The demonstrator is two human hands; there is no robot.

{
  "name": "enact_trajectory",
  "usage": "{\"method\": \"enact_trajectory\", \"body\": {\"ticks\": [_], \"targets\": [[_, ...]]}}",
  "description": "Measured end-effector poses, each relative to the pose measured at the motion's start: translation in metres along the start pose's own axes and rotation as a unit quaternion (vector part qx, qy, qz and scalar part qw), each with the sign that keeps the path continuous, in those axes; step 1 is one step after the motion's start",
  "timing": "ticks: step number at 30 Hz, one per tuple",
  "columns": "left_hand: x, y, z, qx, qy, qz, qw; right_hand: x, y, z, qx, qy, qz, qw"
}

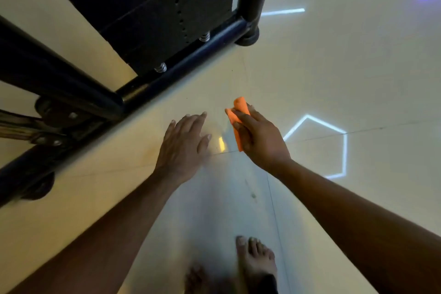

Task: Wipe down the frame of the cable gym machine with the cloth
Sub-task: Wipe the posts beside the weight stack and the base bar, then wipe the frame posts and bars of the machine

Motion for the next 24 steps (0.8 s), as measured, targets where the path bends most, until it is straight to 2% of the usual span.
{"method": "enact_trajectory", "body": {"ticks": [3, 10, 18, 24], "targets": [[0.018, -0.084, 0.038, -0.003, 0.006, -0.013, 1.0, 0.036, -0.072, -0.054, 0.01, 0.004, -0.014, 1.0], [0.024, -0.31, 0.116, -0.054, 0.061, 0.03, 0.996, 0.055, -0.261, -0.196, 0.038, -0.043, -0.005, 0.998], [0.065, -0.626, 0.212, -0.108, 0.074, 0.08, 0.988, 0.082, -0.518, -0.427, 0.067, -0.154, 0.042, 0.985], [0.1, -0.861, 0.267, -0.194, 0.103, 0.192, 0.956, 0.11, -0.699, -0.605, 0.083, -0.256, 0.12, 0.956]]}}
Point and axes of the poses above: each hand's wrist, its own x-axis away from the middle knuckle, its own y-axis out of the palm, z = x × y, the point moved 2 cm from there along -x, towards the middle knuckle, and after that the axes turned 8 degrees about y, right-handed, at the moved point
